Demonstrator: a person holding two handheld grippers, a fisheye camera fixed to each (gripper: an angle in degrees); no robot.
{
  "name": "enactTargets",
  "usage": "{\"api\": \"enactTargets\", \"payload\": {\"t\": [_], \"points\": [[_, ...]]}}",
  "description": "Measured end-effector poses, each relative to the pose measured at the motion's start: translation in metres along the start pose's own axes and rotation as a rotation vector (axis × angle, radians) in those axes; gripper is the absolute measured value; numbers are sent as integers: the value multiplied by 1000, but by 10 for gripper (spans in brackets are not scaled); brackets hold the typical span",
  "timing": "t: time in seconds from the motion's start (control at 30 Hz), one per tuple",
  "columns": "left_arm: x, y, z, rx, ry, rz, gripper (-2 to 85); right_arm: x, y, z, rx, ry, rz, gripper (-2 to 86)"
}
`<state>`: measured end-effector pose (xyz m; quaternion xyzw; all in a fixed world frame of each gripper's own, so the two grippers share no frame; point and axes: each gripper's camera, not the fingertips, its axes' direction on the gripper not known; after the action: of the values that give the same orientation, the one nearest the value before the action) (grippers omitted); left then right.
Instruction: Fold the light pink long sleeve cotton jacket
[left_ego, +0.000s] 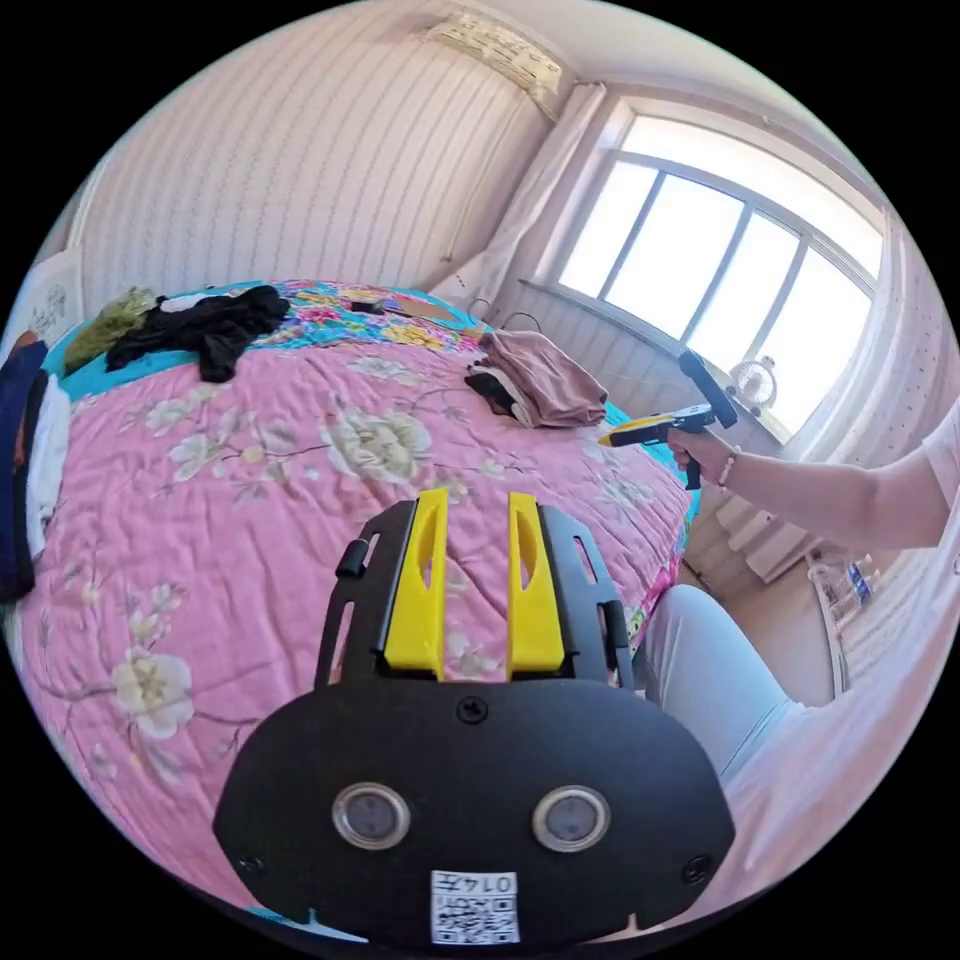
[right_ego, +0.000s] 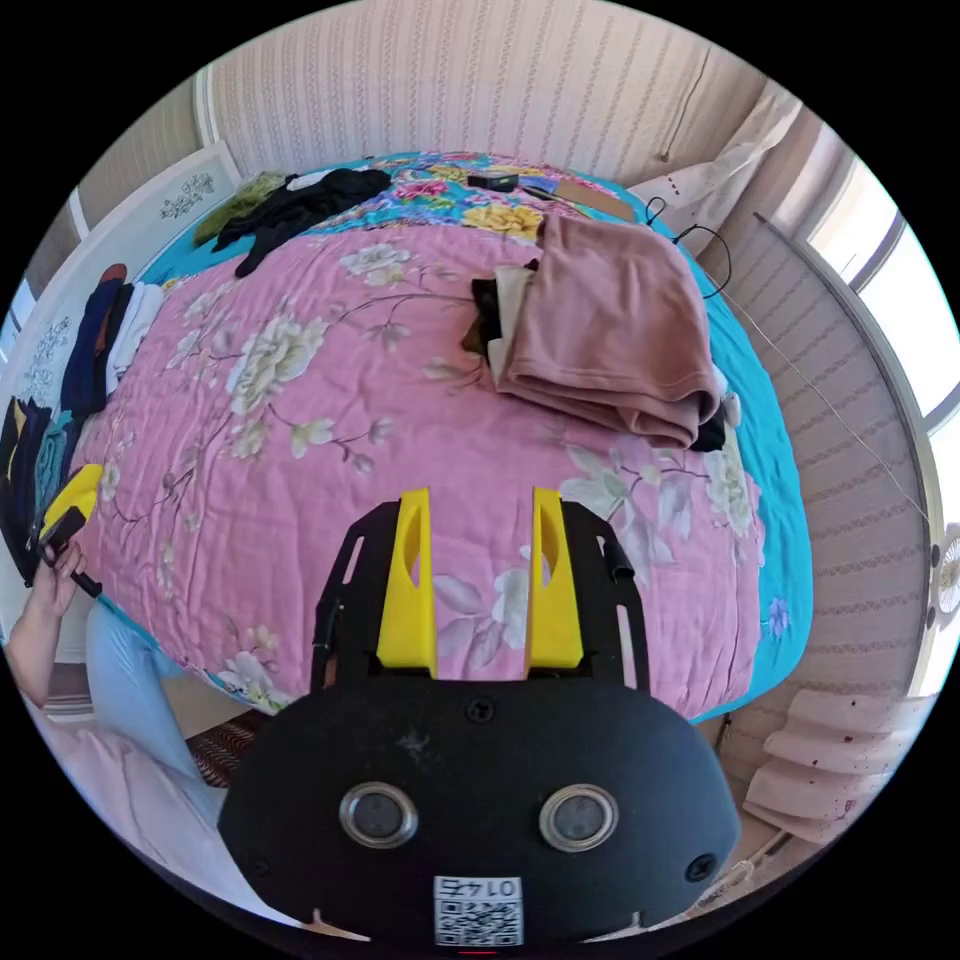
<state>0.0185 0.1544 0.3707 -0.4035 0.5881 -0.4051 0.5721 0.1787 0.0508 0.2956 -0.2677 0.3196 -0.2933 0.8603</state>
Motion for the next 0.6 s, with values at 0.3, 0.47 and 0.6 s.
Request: {"api": "enactTargets", "payload": {"t": [0.3,0.47,0.6], "points": [[84,-85,219,-160,85,253,73,38,-27,66,179,58,8,148],[105,-114,336,-253,116,251,75,95,-19,105,73,9,35,45],[118,-124,390,-246,101,300,85,147,19,91,194,-74,72,24]]}}
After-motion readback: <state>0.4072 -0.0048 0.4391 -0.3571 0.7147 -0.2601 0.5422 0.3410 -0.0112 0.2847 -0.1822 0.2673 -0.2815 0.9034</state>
